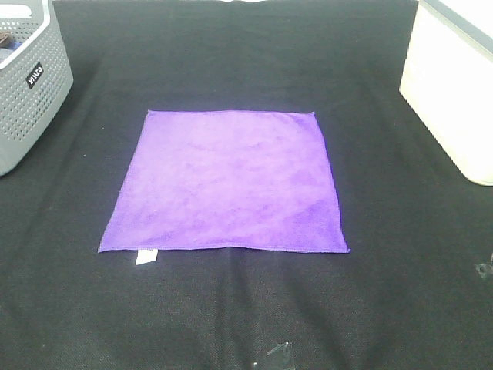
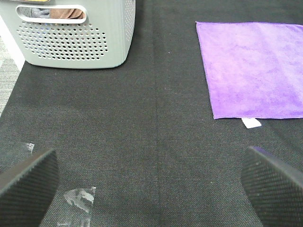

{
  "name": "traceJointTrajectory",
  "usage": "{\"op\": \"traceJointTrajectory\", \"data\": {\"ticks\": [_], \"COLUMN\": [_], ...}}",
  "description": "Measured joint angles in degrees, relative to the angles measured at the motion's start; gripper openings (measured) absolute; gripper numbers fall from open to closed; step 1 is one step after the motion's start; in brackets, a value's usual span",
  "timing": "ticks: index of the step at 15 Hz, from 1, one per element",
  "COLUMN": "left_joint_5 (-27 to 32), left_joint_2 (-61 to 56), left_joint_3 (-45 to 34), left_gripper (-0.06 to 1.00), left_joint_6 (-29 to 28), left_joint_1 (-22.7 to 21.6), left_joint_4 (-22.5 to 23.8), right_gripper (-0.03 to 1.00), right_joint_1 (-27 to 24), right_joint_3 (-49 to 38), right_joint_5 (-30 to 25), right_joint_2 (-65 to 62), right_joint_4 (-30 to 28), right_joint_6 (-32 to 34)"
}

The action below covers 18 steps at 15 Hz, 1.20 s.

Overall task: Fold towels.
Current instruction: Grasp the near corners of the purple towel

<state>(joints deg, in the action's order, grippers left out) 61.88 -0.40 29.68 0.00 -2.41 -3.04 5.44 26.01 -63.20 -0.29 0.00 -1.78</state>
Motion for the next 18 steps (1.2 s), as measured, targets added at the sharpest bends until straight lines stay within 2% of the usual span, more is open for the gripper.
{"op": "traceJointTrajectory", "data": {"ticks": [18], "left_joint_5": [0.0], "left_joint_2": [0.0], "left_joint_3": [0.0], "left_gripper": [0.99], "left_joint_6": [0.0], "left_joint_1": [0.0], "left_joint_4": [0.0], "right_gripper": [0.96], "right_joint_1": [0.0], "right_joint_3": [0.0], "right_joint_5": [0.0], "right_joint_2": [0.0], "right_joint_4": [0.0], "right_joint_6": [0.0]}}
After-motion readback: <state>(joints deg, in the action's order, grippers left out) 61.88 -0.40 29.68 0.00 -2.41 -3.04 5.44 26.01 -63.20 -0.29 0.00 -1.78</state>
